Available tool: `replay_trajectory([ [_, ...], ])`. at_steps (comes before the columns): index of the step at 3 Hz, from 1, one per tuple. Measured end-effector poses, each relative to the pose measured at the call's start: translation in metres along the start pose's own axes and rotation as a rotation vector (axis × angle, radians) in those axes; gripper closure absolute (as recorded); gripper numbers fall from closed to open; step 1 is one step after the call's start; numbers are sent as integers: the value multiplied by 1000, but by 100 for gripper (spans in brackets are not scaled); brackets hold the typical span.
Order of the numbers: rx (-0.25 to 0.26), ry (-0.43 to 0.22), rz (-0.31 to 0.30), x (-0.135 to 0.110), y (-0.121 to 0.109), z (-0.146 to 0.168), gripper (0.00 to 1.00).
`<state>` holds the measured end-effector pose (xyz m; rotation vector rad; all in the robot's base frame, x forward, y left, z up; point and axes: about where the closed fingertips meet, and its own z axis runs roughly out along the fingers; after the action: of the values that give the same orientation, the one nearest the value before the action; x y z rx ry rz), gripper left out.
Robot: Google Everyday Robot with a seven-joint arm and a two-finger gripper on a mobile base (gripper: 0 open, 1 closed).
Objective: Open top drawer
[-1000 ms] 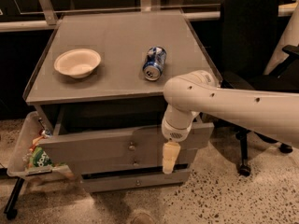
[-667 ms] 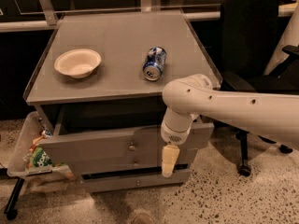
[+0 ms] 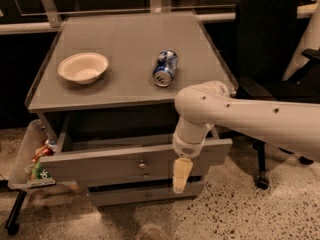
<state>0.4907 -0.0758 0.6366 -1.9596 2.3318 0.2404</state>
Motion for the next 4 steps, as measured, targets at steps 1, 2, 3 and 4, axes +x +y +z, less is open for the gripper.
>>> replay_trajectory([
  [1, -32, 5, 33, 13, 31, 2, 0],
  [2, -32, 5, 33, 12, 30, 2, 0],
  [3, -75, 0, 84, 28, 69, 3, 0],
  [4, -75, 0, 84, 27, 68, 3, 0],
])
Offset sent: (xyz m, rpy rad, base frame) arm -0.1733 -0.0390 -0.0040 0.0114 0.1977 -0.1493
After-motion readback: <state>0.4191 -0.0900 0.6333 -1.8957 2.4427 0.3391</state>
